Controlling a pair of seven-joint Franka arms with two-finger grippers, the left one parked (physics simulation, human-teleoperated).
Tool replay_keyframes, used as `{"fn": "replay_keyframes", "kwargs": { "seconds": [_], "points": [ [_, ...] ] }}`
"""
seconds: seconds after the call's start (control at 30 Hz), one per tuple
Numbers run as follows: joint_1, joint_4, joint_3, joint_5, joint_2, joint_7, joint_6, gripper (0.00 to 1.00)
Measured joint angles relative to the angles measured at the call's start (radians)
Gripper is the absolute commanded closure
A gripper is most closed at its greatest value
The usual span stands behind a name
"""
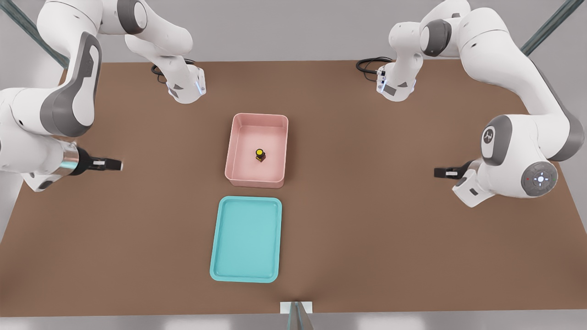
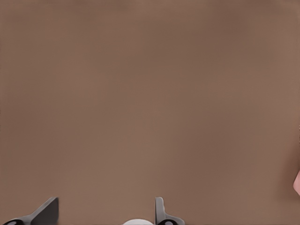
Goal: The left arm remains still, and the right arm places the button from the box into the tray
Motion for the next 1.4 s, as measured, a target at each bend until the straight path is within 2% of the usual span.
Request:
{"fn": "replay_keyframes", "kwargs": {
  "seconds": [0.2, 0.27, 0.37, 0.43, 0.47, 0.53, 0.57, 0.67, 0.73, 0.77, 0.8, 0.93, 1.03, 1.2, 1.4],
  "points": [
    [0.018, 0.001, 0.005, 0.002, 0.001, 0.0, 0.142, 0.0],
    [0.164, 0.004, 0.009, 0.006, 0.001, 0.002, 0.167, 0.0],
    [0.361, -0.002, 0.052, 0.025, -0.004, 0.036, 0.168, 0.0],
    [0.493, -0.13, 0.081, 0.041, -0.033, 0.084, 0.185, 0.0],
    [0.492, -0.353, 0.144, 0.049, -0.126, 0.113, 0.238, 0.0],
    [0.469, -0.637, 0.238, 0.044, -0.203, 0.167, 0.35, 0.0],
    [0.478, -0.72, 0.237, 0.039, -0.218, 0.187, 0.405, 0.0],
    [0.476, -0.885, 0.16, 0.031, -0.239, 0.223, 0.557, 0.0],
    [0.429, -0.916, 0.121, 0.028, -0.205, 0.243, 0.659, 0.0],
    [0.399, -0.921, 0.127, 0.028, -0.191, 0.257, 0.706, 0.0],
    [0.382, -0.93, 0.157, 0.027, -0.179, 0.274, 0.75, 0.0],
    [0.461, -0.982, 0.243, 0.024, -0.145, 0.364, 0.919, 0.0],
    [0.486, -0.991, 0.274, -0.017, -0.104, 0.461, 1.011, 0.0],
    [0.491, -0.993, 0.275, -0.053, -0.031, 0.609, 1.151, 0.0],
    [0.521, -0.996, 0.281, -0.099, -0.004, 0.781, 1.246, 0.0]
  ]
}}
